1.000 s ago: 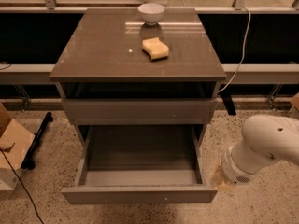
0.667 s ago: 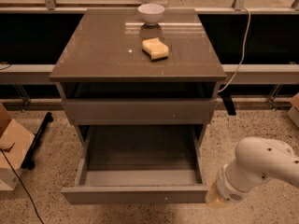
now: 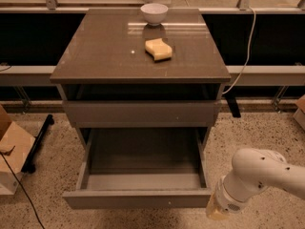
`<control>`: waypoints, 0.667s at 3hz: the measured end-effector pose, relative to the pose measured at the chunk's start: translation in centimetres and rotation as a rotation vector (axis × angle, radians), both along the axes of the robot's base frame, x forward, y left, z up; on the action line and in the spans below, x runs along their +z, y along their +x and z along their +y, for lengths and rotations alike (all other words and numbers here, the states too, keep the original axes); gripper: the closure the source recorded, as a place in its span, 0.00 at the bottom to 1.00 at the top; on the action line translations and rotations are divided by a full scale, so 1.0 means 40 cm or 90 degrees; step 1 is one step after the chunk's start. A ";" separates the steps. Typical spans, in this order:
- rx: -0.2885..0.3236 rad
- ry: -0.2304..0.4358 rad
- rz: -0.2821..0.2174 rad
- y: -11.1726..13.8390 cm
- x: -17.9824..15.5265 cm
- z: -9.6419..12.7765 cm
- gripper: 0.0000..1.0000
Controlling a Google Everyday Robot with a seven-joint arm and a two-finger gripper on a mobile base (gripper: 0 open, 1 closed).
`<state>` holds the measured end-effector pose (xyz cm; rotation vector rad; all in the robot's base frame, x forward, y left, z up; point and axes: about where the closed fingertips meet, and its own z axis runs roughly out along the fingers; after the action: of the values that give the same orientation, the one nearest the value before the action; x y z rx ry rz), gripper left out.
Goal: Close middle drawer
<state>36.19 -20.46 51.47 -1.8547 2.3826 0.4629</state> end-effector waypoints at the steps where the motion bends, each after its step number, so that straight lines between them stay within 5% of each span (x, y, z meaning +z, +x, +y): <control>1: 0.012 -0.005 -0.009 0.008 -0.046 0.033 1.00; 2: -0.004 0.006 -0.017 0.035 -0.120 0.053 1.00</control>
Offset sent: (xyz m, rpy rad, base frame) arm 0.0281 0.0316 -0.0948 0.0449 -0.0313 -0.0467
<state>37.60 -18.35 46.66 -1.8378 2.3639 0.4454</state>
